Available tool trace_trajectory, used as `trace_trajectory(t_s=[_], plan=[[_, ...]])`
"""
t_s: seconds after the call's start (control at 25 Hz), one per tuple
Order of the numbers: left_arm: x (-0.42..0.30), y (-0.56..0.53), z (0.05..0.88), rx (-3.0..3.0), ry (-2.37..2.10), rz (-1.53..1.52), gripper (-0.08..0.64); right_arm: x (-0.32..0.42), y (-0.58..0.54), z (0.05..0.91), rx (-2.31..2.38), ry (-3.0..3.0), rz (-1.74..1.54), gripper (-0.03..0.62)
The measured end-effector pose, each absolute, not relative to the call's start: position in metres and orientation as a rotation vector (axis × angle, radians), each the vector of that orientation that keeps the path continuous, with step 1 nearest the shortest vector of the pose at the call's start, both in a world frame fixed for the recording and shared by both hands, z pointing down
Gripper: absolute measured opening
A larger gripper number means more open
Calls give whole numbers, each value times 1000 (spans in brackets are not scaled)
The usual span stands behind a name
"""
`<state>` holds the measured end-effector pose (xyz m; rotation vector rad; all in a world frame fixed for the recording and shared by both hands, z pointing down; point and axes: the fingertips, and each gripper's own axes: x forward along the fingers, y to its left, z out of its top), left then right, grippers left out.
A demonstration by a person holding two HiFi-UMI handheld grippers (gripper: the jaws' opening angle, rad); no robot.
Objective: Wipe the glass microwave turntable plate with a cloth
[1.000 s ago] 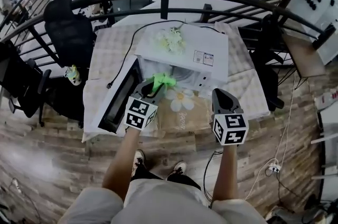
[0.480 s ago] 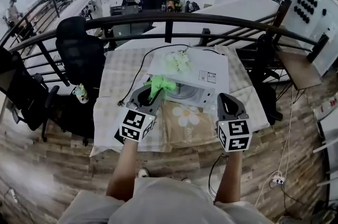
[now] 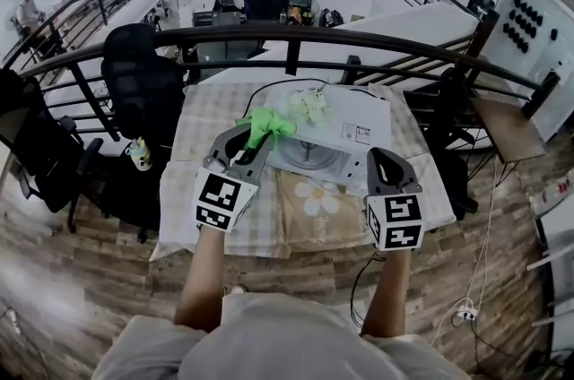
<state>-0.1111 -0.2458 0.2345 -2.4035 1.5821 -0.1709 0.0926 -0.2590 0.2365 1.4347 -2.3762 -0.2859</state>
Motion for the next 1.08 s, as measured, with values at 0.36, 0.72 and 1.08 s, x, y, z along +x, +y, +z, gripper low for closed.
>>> trace_trajectory(t_s=[0.36, 0.72, 1.08], plan=[[-101, -245, 223, -2394, 1563, -188, 94, 97, -256, 233, 1427, -2357, -312, 14], [-92, -243, 235, -2428, 1562, -206, 96, 98, -250, 240, 1407, -2382, -275, 14], [-92, -247, 242, -2428, 1560, -239, 97, 94, -251, 244, 1393, -2358, -299, 14]])
